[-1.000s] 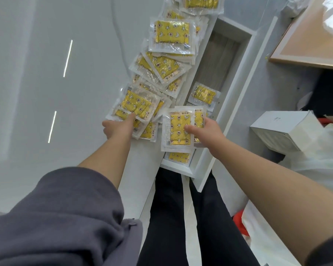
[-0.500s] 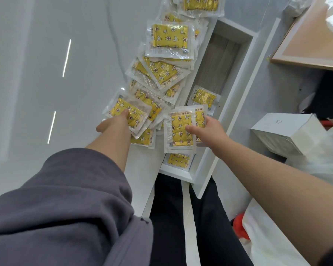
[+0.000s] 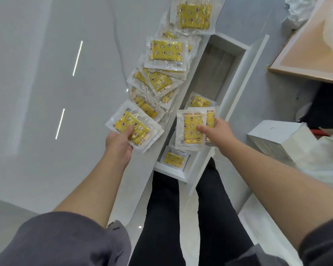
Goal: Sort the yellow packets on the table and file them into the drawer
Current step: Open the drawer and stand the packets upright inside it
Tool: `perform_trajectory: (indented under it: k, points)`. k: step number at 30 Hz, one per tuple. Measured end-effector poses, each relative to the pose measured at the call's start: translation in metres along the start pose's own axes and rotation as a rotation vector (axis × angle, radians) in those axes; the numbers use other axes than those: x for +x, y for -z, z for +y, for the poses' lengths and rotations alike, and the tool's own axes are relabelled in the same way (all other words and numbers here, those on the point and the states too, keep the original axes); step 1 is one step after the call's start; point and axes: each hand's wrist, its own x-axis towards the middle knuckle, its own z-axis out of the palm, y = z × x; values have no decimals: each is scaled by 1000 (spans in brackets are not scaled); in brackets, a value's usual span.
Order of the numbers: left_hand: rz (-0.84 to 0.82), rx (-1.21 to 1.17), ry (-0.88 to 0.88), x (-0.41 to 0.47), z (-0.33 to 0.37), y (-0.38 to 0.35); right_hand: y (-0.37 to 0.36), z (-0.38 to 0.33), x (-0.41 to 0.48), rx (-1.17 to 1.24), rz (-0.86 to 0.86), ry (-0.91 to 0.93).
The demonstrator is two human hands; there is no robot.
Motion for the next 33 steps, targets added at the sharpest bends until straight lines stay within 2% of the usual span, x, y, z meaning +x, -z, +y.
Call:
perform_trajectory:
  k: [3,5,8,12,16,23,28,33]
  points:
    - [-140,55,-26,-17,-17,-29,29,-11,14,6,34,27]
    - [-171,91,-4,-20,-34,-58,53,-20,33,-27,82,44]
    - [-156,100,78,-15,-64,-106,90,-41,73,-156,121,76]
    - [-161,42,203,4,-103,-168,122,-81,134,-409,56,197]
    - [-97,-69,244,44,-130,-214,120,-112,189,-626,-19,331]
    - [102,-138,255,107,-150,-213,80,-104,265,-978,-204,448]
    - [97,-118,245,136,-164,-202,69,-84,300,-1157,-300,431]
    - [91,-102,234,150,-162,-204,75,-81,319,-1279,-275,377]
